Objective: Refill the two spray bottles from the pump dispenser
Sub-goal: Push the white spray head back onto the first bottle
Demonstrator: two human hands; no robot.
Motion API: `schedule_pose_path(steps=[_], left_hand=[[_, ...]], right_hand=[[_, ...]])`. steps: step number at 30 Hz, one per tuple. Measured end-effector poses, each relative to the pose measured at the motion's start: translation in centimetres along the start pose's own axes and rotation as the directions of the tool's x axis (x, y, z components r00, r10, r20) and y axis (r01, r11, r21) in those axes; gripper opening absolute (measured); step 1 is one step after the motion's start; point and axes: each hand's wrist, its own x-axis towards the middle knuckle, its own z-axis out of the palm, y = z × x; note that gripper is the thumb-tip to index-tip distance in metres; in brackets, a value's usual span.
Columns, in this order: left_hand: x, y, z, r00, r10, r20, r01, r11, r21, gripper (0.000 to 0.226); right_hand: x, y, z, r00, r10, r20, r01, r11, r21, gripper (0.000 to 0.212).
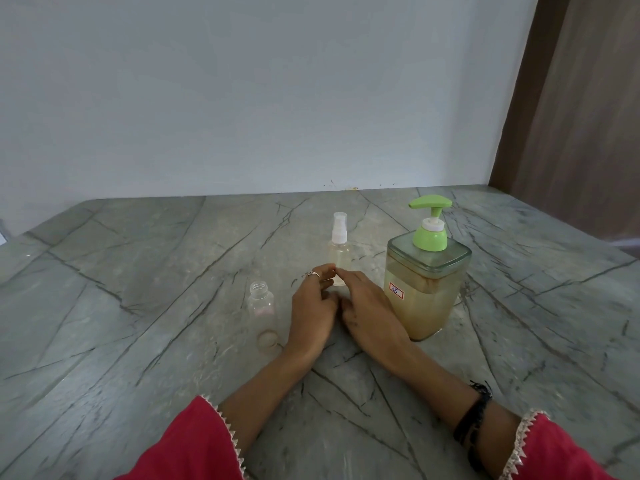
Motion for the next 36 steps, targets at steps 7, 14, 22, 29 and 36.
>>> schedule_pose_path(steps=[7, 14, 22, 29, 36], left_hand=[[-0.5, 1.1, -0.2, 0.998, 0.021, -0.066, -0.028, 0.994, -0.101, 0.039], [-0.9, 2.1, -0.4, 0.981, 0.105, -0.165, -0.121, 0.989, -0.088, 0.033], [-1.7, 4.2, -0.6, 0.88, 0.39, -0.271, -0.39, 0.919, 0.059, 0.03], [-1.7, 4.6, -0.7, 0.857, 0.426, -0.289, -0.424, 0.903, 0.072, 0.034], [-1.2, 5.3, -2.1, 0.829, 0.462, -0.316, -0.464, 0.883, 0.073, 0.019]], right_hand=[[0.2, -0.1, 0.0, 0.995, -0.012, -0.1, 0.025, 0.992, 0.126, 0.046], [0.2, -0.8, -0.5, 0.977, -0.045, -0.21, 0.101, 0.96, 0.262, 0.032], [0.1, -1.5, -0.2, 0.989, -0.108, -0.097, 0.138, 0.905, 0.402, 0.044], [0.4, -2.0, 1.2, 0.971, -0.232, 0.06, 0.196, 0.913, 0.359, 0.023], [1.3, -2.4, 3.4, 0.961, -0.237, 0.143, 0.174, 0.919, 0.353, 0.019]])
